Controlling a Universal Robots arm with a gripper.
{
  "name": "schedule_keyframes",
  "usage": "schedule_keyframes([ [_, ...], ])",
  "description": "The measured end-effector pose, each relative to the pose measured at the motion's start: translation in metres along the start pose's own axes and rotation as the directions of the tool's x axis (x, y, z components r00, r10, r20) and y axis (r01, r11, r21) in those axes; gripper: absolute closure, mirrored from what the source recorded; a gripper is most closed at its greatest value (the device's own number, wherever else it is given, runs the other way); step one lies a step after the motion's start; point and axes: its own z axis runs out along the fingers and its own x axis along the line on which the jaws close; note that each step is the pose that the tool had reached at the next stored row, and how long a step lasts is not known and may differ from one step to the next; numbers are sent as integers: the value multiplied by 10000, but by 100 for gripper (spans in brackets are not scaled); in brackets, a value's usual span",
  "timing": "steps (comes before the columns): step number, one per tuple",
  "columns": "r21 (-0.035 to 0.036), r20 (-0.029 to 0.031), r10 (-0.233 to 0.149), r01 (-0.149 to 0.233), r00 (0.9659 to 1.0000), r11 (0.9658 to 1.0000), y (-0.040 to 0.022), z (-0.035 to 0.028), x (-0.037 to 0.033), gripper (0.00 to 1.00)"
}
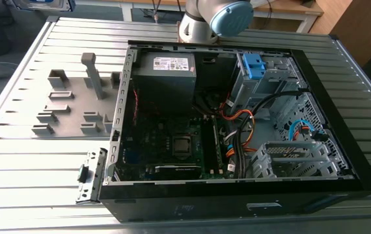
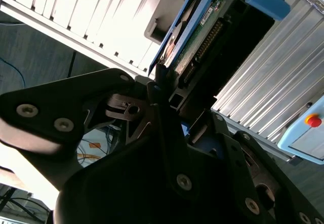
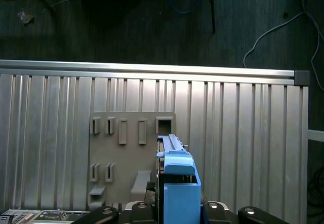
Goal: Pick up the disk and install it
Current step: 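Pick up the disk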
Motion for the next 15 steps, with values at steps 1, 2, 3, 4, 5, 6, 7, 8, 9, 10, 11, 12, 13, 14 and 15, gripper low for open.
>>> schedule_keyframes([
  [1,0,0,0,0,10000,10000,-12,0,0,64],
  [2,-1,0,0,0,10000,10000,-25,-1,1,64],
  [3,0,0,0,0,10000,10000,-37,-1,1,64],
  [4,1,0,0,0,10000,10000,-50,-1,1,64],
  [5,0,0,0,0,10000,10000,-61,-1,1,64],
  [6,0,0,0,0,10000,10000,-73,-1,2,64],
  [7,0,0,0,0,10000,10000,-84,-2,2,64],
  [8,0,0,0,0,10000,10000,-95,-2,2,64],
  [9,0,0,0,0,10000,10000,-106,-2,2,64],
  [10,1,1,0,0,10000,10000,-117,-2,2,64],
  [11,0,0,0,0,10000,10000,-129,-2,3,64],
  [12,0,0,0,0,10000,10000,-139,-3,3,64],
  [13,0,0,0,0,10000,10000,-148,-3,3,64],
  [14,0,0,0,0,10000,10000,-158,-3,3,64],
  [15,-1,0,0,0,10000,10000,-167,-4,3,64],
])
